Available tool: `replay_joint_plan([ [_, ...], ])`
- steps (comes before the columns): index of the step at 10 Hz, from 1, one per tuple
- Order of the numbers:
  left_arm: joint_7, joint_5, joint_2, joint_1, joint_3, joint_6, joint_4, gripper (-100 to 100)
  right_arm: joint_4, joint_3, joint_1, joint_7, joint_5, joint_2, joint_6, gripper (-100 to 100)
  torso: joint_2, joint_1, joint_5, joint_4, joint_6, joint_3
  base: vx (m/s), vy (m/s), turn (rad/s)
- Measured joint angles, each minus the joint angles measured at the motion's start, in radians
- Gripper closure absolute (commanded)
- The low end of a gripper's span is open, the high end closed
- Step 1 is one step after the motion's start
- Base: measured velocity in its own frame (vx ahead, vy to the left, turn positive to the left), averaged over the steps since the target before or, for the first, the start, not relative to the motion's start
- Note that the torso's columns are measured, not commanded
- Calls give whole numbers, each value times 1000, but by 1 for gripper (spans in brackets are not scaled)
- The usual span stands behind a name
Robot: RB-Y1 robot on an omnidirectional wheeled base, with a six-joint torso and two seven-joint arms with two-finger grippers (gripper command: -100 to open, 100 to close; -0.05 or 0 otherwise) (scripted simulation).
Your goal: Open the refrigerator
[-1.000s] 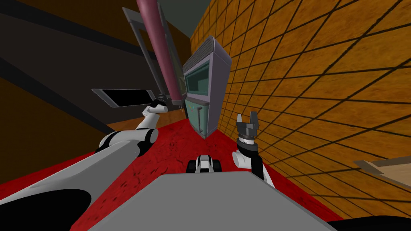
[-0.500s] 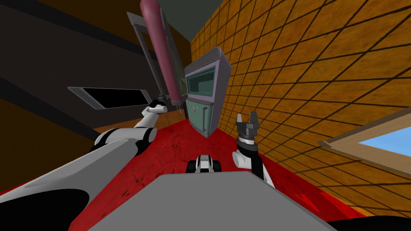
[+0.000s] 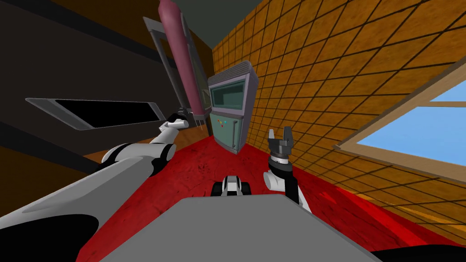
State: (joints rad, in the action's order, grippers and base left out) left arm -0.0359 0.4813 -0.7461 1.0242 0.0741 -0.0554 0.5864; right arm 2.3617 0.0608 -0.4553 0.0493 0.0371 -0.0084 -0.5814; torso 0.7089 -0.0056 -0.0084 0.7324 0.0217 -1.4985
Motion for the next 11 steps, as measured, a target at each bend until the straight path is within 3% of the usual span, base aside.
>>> replay_joint_plan([
  [2,-25,54,-15,18,-35,-22,-43,100,0,0,0,0,0,0,0,0,1,5,1,2,-2,1,-180,418,-239],
  [4,-66,82,-16,22,-12,-19,-27,100,0,0,0,0,0,0,0,0,6,-12,1,-1,-9,6,-63,93,-36],
  [5,-51,93,-26,36,-43,-33,-54,100,0,0,-1,0,0,1,0,0,6,-14,1,-2,-10,7,-159,183,-280],
  [6,-44,124,-41,47,-82,-57,-96,100,0,0,0,0,0,0,0,0,11,3,3,0,-3,8,-190,255,-253],
  [7,-53,143,-41,50,-94,-66,-107,100,0,0,0,0,0,0,0,0,11,9,5,2,-8,9,-190,304,-285],
  [9,-58,195,-59,80,-157,-98,-166,100,0,0,0,0,0,0,0,0,13,8,7,2,-15,11,-121,223,-119],
  [10,-84,205,-57,66,-126,-89,-137,100,0,0,-1,0,0,0,0,0,13,1,6,2,-18,12,-89,252,-219],
  [11,-90,233,-69,81,-161,-104,-176,100,0,0,0,0,0,0,0,0,14,6,6,1,-11,11,-181,266,-225],
])
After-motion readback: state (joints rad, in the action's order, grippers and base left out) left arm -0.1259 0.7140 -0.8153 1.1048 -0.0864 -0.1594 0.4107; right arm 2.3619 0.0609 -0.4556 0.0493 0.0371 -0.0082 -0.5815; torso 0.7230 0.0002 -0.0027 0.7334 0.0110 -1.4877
